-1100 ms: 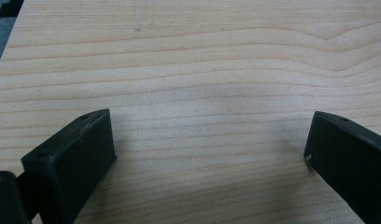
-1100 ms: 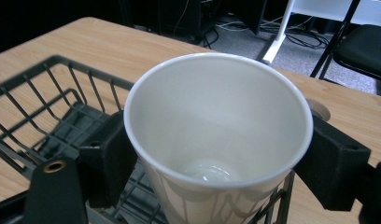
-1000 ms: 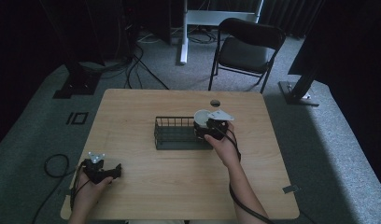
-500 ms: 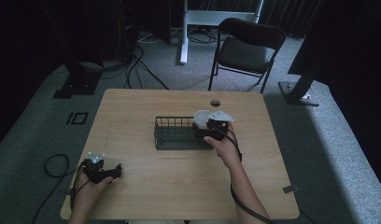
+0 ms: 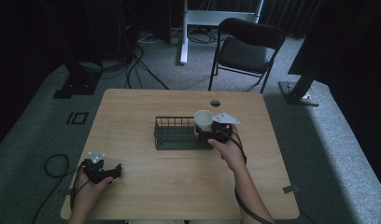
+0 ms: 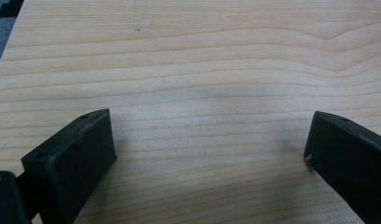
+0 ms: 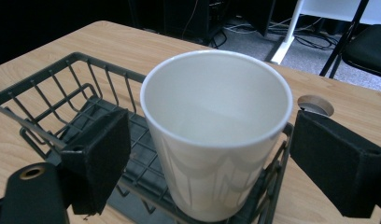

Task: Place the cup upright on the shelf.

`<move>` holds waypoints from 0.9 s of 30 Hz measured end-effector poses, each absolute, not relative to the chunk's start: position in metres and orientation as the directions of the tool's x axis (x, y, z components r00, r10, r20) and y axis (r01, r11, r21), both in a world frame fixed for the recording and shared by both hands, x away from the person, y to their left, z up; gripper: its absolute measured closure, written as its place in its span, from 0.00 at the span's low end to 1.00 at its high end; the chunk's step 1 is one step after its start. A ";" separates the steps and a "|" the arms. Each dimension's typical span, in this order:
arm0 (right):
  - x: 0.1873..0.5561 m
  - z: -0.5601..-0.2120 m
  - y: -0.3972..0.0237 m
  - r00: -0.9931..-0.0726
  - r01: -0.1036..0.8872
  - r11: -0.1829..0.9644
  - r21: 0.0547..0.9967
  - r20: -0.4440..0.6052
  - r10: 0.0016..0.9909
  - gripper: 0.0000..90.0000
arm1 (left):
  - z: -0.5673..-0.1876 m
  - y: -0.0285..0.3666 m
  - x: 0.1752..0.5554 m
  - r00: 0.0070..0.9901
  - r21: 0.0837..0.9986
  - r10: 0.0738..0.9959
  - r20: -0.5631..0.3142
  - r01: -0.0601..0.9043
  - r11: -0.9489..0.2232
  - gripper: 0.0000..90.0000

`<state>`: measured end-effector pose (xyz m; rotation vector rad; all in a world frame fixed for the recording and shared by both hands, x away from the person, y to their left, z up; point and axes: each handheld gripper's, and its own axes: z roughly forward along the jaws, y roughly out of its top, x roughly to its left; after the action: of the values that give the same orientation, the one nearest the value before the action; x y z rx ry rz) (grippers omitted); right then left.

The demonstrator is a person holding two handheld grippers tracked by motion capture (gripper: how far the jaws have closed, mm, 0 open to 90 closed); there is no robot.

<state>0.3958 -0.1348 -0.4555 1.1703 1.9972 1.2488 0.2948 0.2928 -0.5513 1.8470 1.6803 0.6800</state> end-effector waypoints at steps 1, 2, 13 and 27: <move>0.395 -0.456 -0.136 -0.501 0.401 0.208 0.892 0.023 0.865 0.14 | -0.551 0.293 0.295 0.092 0.691 0.996 0.006 0.719 -0.070 0.02; 0.394 -0.456 -0.137 -0.502 0.403 0.209 0.891 0.024 0.864 0.14 | -0.551 0.293 0.295 0.092 0.691 0.996 0.006 0.719 -0.070 0.02; 0.381 -0.464 -0.153 -0.495 0.409 0.204 0.889 0.028 0.869 0.14 | -0.551 0.293 0.295 0.092 0.691 0.996 0.006 0.719 -0.070 0.02; 0.370 -0.478 -0.174 -0.477 0.430 0.192 0.882 0.042 0.878 0.14 | -0.551 0.293 0.295 0.092 0.691 0.996 0.006 0.719 -0.070 0.02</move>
<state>0.3697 -0.1741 -0.4783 1.2190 1.9927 1.2320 0.2948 0.2928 -0.5513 1.8469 1.6803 0.6800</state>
